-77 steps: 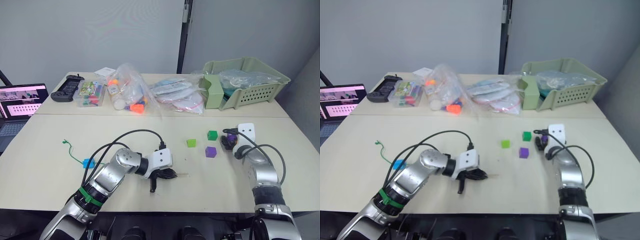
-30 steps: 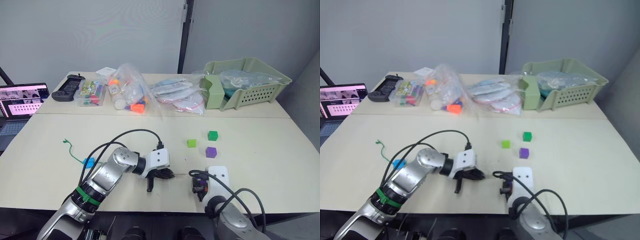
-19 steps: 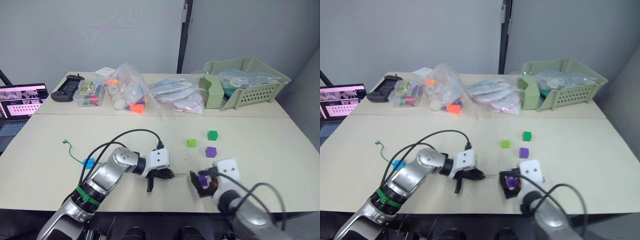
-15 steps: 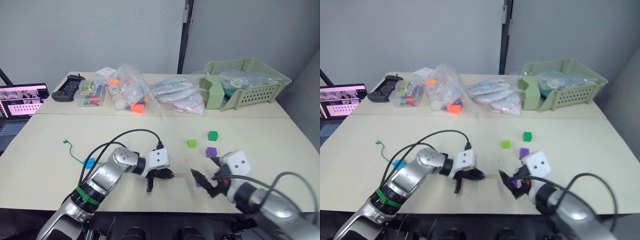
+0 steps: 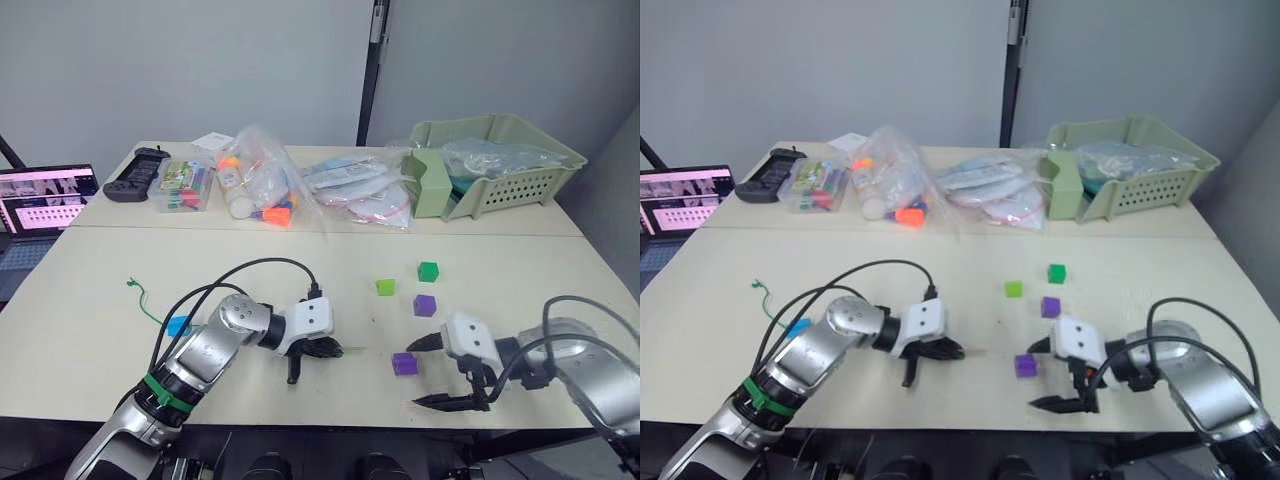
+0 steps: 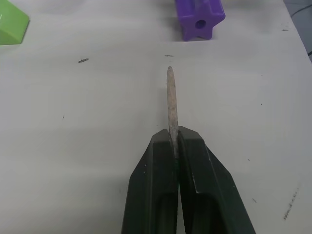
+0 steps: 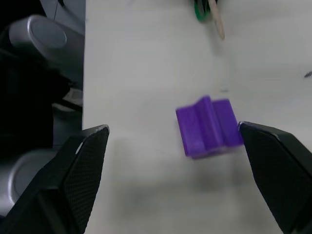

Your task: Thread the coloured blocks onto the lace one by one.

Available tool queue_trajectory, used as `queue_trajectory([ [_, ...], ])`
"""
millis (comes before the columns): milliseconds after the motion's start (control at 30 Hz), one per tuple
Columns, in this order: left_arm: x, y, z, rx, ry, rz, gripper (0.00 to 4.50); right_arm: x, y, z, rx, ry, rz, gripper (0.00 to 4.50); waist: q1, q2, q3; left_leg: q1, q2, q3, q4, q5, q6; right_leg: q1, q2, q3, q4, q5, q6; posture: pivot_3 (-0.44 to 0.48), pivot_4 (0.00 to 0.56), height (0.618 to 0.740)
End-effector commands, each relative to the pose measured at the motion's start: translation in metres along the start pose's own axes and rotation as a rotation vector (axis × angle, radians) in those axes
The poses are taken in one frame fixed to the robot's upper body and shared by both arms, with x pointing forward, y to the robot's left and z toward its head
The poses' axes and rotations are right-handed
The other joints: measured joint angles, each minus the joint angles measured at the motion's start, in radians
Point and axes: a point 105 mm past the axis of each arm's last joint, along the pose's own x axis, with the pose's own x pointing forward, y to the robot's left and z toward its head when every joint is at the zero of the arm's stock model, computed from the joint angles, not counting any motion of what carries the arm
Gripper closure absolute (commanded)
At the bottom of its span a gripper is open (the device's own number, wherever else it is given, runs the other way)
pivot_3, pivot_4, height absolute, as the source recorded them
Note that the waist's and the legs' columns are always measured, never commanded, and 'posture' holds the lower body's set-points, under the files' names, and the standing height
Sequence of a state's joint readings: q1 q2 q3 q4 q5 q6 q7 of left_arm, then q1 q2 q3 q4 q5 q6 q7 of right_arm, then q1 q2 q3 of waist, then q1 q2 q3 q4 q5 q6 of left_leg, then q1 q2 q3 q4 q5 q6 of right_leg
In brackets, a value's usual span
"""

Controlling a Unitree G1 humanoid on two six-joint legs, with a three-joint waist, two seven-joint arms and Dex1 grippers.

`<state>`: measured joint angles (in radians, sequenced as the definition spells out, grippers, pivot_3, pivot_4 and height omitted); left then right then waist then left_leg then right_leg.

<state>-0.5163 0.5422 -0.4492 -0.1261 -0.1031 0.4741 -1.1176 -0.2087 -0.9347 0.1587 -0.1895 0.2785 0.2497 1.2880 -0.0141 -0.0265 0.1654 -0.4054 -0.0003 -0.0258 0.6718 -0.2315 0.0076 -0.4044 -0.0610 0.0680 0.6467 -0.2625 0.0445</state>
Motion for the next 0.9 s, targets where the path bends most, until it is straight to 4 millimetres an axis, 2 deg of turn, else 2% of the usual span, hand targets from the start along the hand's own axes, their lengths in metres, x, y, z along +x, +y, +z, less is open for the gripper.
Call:
queue_trajectory([
  [33,-0.003,-0.001,0.011,0.026,-0.03,0.011,4.5,0.0,-0.009,-0.004,-0.051,0.0,-0.011,0.03,0.0,0.0,0.0,0.0,0.0,-0.001,0.0,0.0,0.0,0.0,0.0,0.001,0.001,0.0,0.0,0.0,0.15,0.74],
  [367,-0.005,-0.001,0.012,0.026,-0.022,0.013,4.5,0.005,-0.021,-0.008,-0.05,-0.029,-0.05,0.03,0.002,0.0,0.0,0.001,0.0,-0.002,0.001,0.0,0.0,0.0,0.0,0.0,0.002,0.0,0.0,0.0,0.15,0.74],
  [467,-0.006,-0.001,0.012,0.026,-0.02,0.013,4.5,0.007,-0.021,-0.006,-0.05,-0.044,-0.046,0.81,0.002,0.0,0.0,0.001,0.0,-0.003,0.001,0.0,0.0,0.0,0.0,0.0,0.002,0.0,0.0,0.0,0.15,0.74],
  [667,-0.006,-0.001,0.013,0.03,-0.019,0.006,4.5,0.015,-0.018,-0.003,-0.046,-0.067,-0.044,2.95,0.002,0.0,0.0,0.001,0.0,-0.004,0.001,0.0,0.0,0.0,0.0,0.0,0.002,0.0,0.0,0.0,0.15,0.74],
  [700,-0.005,-0.001,0.013,0.03,-0.019,0.005,4.5,0.016,-0.018,-0.002,-0.046,-0.069,-0.045,3.15,0.002,0.0,0.0,0.001,0.0,-0.004,0.001,0.0,0.0,0.0,0.0,0.0,0.002,0.0,0.0,0.0,0.15,0.74],
  [900,-0.002,0.001,0.023,0.033,-0.024,-0.005,4.5,0.021,-0.019,0.01,-0.044,-0.079,-0.054,3.18,0.002,0.0,0.0,0.001,0.0,-0.004,0.002,0.0,0.0,0.0,0.0,0.0,0.002,0.0,0.0,0.0,0.15,0.74],
])
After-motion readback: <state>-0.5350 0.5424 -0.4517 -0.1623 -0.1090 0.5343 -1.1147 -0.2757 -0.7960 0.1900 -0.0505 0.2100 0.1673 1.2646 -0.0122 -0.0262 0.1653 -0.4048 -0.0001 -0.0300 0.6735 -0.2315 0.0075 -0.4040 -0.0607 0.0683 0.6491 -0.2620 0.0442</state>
